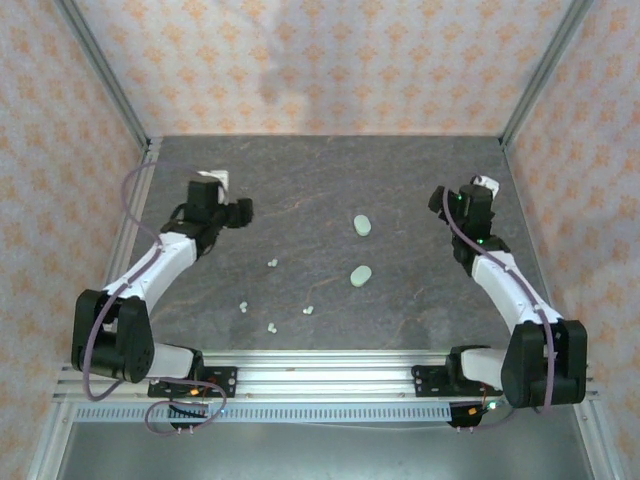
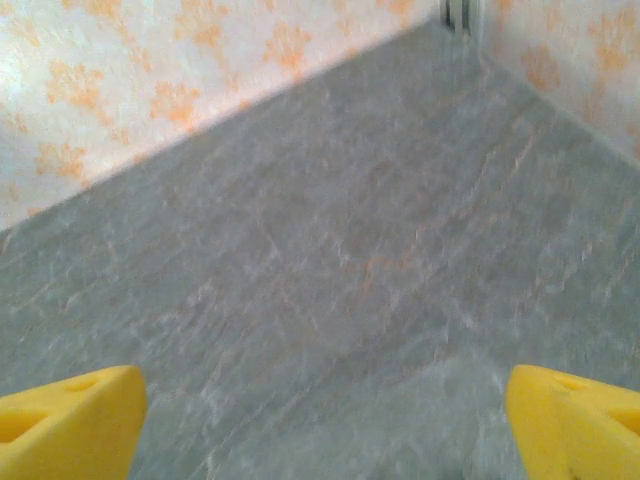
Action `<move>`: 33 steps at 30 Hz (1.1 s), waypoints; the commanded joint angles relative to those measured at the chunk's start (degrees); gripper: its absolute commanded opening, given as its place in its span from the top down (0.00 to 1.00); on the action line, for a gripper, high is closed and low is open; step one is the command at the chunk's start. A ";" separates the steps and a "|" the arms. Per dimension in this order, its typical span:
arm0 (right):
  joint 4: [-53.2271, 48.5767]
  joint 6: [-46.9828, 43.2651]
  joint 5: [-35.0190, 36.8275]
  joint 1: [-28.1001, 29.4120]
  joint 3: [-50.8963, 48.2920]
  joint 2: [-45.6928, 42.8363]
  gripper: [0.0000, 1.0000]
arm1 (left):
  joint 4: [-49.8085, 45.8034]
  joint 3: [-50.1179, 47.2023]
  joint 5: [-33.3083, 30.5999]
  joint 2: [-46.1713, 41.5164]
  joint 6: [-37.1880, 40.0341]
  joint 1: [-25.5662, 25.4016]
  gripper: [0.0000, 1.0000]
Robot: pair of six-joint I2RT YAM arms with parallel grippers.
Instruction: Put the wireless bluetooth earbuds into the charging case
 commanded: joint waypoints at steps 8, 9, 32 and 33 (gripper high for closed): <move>-28.81 16.95 -12.84 6.54 -0.01 -3.09 0.16 | -8.82 7.25 -0.43 12.40 -3.55 -28.02 0.28; -29.26 17.84 -12.69 7.50 -0.74 -3.40 0.16 | -8.95 8.37 -0.46 14.19 -3.03 -30.21 0.28; -26.80 22.68 -16.11 11.19 -7.77 -6.55 0.16 | -16.25 27.75 4.18 36.16 3.71 -41.09 0.22; -26.71 22.55 -16.37 11.17 -7.82 -6.46 0.16 | -16.34 28.41 4.29 36.90 3.78 -41.18 0.22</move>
